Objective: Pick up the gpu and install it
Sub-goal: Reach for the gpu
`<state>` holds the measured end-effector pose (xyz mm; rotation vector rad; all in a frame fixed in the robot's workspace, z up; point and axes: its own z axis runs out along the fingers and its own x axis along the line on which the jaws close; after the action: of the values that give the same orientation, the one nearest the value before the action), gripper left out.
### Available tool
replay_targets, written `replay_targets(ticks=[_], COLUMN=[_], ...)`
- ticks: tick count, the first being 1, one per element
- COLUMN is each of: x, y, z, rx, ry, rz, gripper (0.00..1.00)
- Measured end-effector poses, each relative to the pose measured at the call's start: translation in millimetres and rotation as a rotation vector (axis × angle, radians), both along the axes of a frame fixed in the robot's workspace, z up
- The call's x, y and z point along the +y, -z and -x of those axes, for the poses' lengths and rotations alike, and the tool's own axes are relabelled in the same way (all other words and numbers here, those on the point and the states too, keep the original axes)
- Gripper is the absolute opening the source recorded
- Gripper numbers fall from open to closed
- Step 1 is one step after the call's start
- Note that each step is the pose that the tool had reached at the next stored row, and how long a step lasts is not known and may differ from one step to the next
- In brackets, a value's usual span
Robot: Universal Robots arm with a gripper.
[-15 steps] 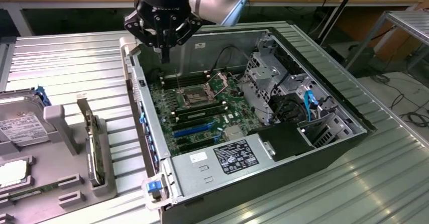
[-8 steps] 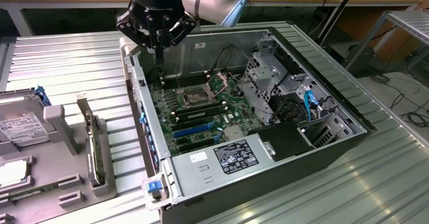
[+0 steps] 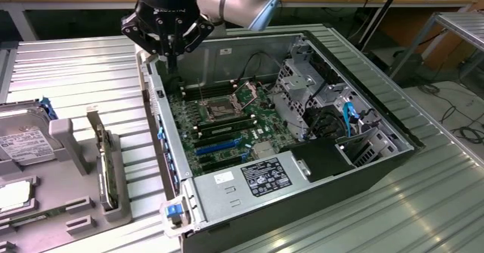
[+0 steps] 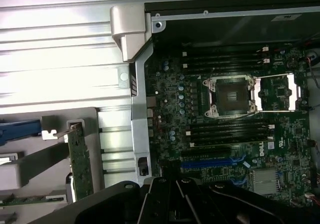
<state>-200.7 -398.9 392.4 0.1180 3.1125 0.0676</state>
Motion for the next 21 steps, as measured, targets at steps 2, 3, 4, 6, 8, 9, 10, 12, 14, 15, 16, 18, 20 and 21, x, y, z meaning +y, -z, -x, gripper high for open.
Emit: replay_targets(ticks=[2,3,4,6,8,9,10,12,14,15,16,18,20,21], x=[0.0,0.0,0.0,0.0,0.0,0.0,0.0,0.0,0.0,0.0,0.0,0.0,0.0,0.0], y=[0.0,0.0,0.1,0.1,0.1,0.2,0.2,0.2,0.3,0.2,0.3,0.3,0.3,0.3], z=[1.6,3.3,5.3,7.3,9.2,10.9,13.8,18.2,20.5,21.5,22.6,24.5,26.6,27.8], rx=[0.0000,0.0000,0.0000,0.0000,0.0000,0.0000,0.0000,0.0000,0.0000,0.0000,0.0000,0.0001,0.0000,0.0000], ry=[0.000,0.000,0.000,0.000,0.000,0.000,0.000,0.000,0.000,0.000,0.000,0.000,0.000,0.000], rz=[0.0000,0.0000,0.0000,0.0000,0.0000,-0.0001,0.0000,0.0000,-0.0001,0.0000,0.0000,0.0000,0.0000,-0.0001], gripper=[0.11,0.11,0.11,0.11,0.11,0.11,0.11,0.11,0.11,0.11,0.11,0.11,0.11,0.11])
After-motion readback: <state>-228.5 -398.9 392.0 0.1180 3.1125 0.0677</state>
